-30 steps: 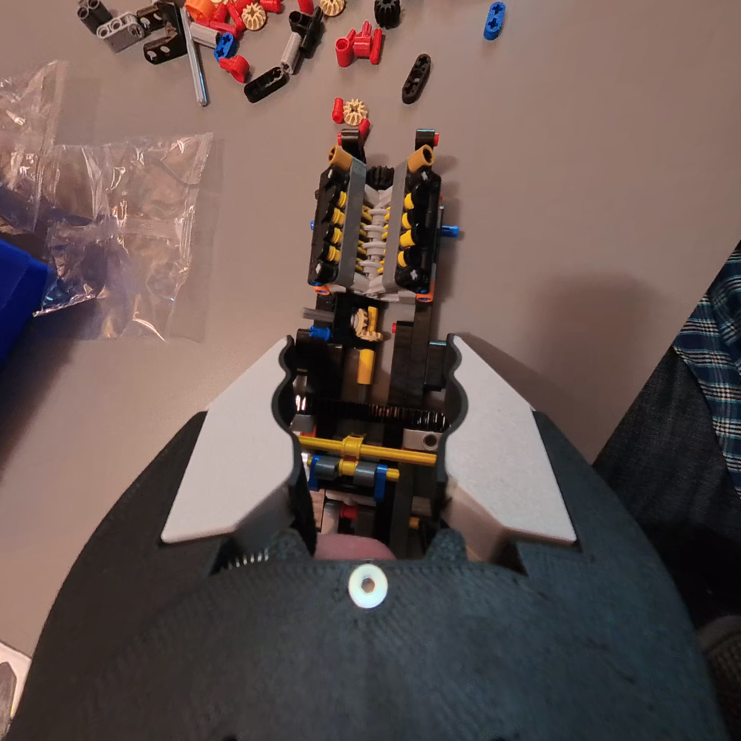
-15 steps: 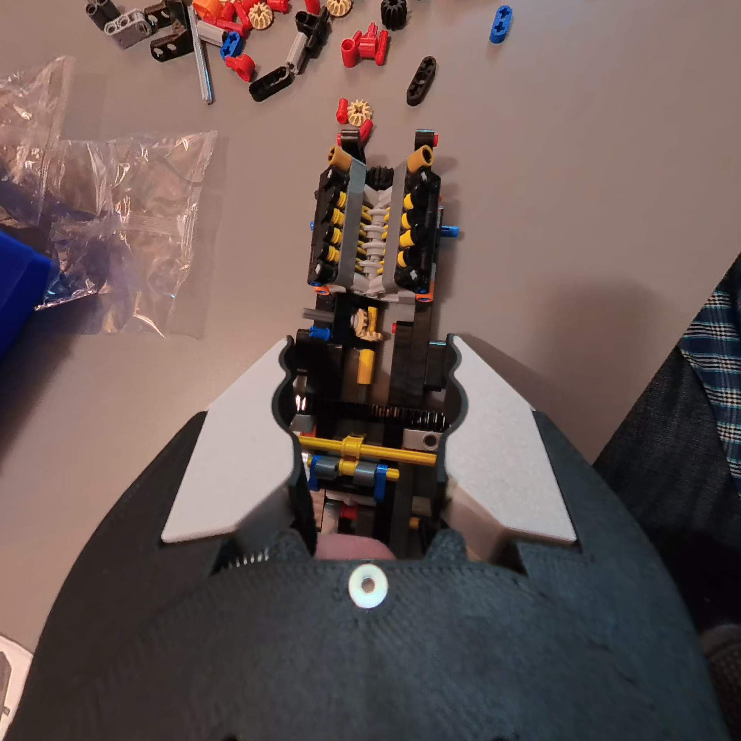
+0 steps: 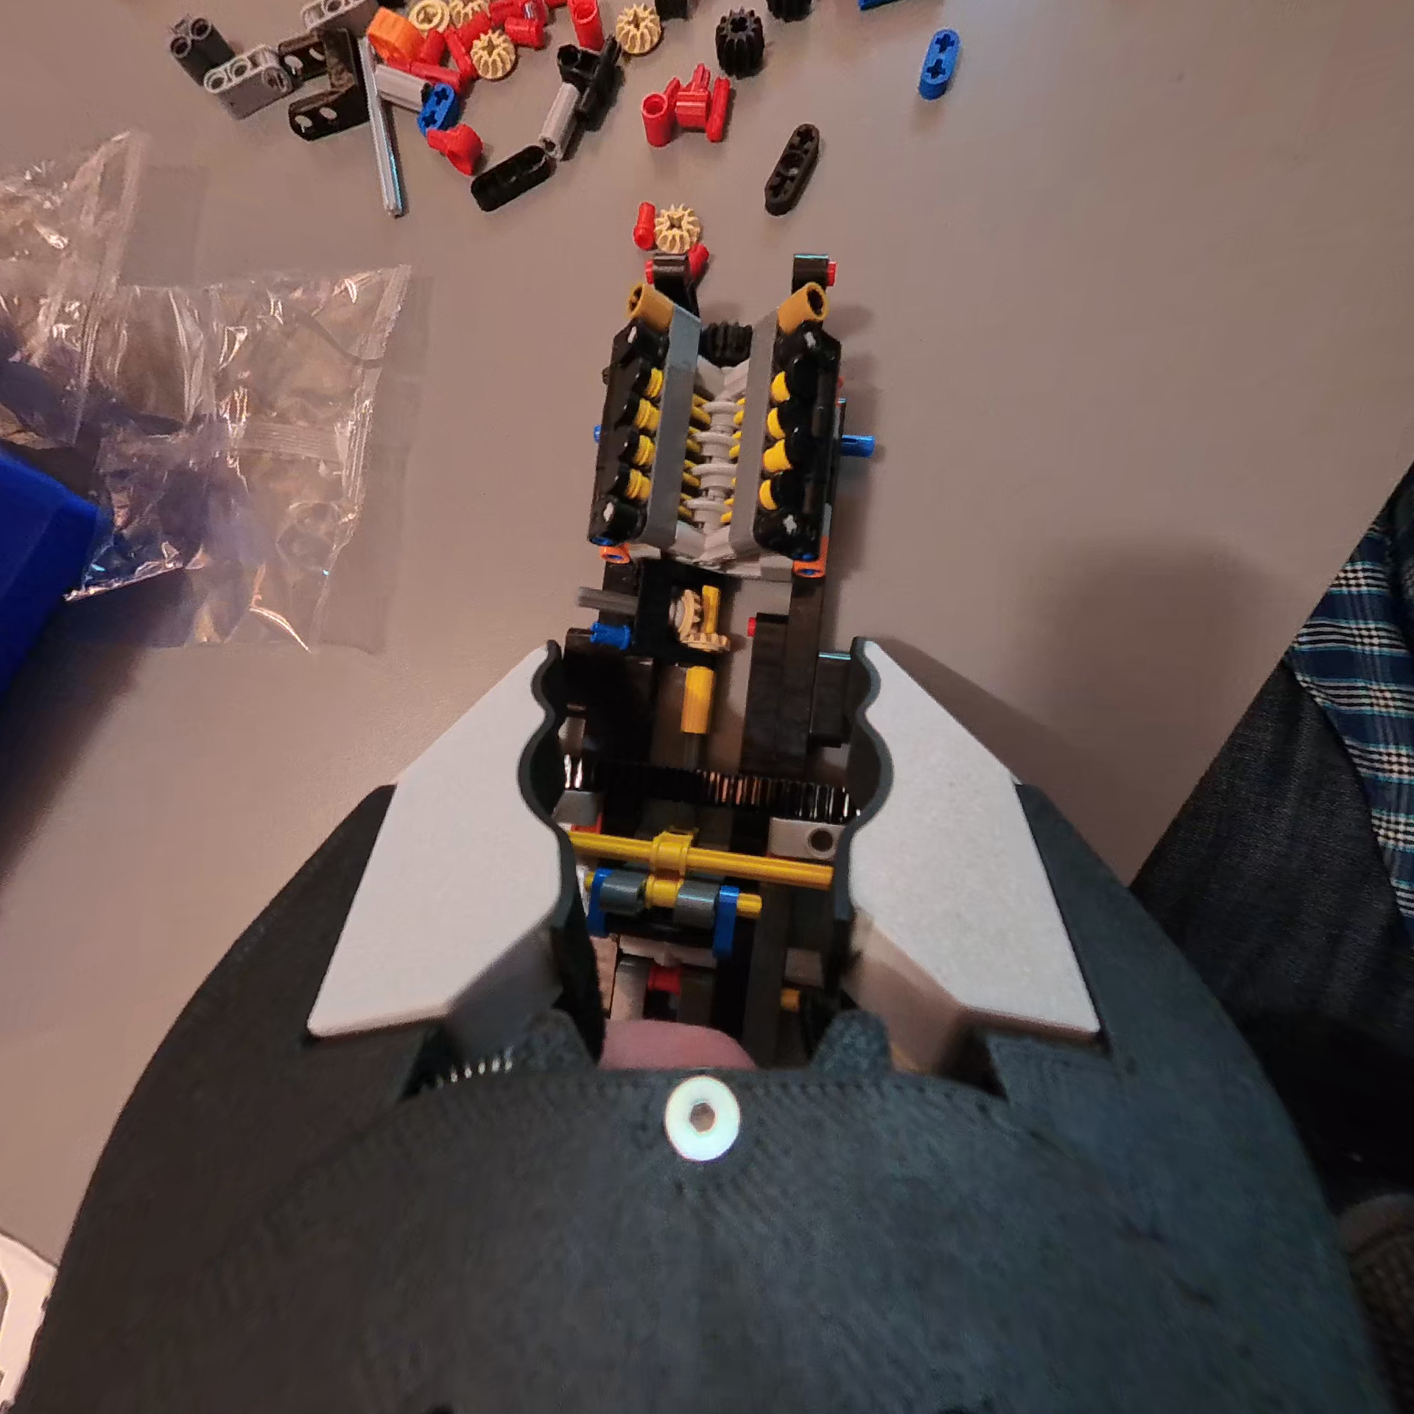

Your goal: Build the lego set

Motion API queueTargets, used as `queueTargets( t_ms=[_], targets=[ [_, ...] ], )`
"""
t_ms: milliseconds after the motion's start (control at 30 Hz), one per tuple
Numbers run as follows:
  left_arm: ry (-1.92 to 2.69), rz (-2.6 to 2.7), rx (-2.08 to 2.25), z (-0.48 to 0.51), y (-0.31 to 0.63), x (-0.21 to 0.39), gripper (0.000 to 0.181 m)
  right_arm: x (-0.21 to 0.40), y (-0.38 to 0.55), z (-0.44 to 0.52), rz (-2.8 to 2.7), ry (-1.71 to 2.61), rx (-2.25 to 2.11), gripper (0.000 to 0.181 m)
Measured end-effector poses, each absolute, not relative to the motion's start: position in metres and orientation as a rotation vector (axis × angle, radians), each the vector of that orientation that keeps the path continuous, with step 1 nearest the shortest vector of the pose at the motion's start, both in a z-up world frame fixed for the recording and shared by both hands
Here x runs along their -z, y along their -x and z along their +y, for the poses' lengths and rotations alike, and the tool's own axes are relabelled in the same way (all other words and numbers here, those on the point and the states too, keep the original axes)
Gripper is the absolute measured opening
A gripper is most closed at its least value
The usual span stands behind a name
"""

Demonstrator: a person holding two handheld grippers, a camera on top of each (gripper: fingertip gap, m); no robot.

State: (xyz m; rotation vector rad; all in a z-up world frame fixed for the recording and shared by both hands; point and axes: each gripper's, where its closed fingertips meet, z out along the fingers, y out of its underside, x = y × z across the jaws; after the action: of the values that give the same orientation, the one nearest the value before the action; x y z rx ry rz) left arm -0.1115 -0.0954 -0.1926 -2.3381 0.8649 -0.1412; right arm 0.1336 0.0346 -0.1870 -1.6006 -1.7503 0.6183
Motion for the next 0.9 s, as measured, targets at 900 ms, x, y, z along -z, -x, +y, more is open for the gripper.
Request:
queueTargets(
  t_ms=[900],
  targets=[
    [2.341, 0.872, 0.151, -0.097, 0.111, 0.193, 0.074, 0.187, -0.090, -0.029, -2.013, 1.486, -0.884, 0.016]
  ],
)
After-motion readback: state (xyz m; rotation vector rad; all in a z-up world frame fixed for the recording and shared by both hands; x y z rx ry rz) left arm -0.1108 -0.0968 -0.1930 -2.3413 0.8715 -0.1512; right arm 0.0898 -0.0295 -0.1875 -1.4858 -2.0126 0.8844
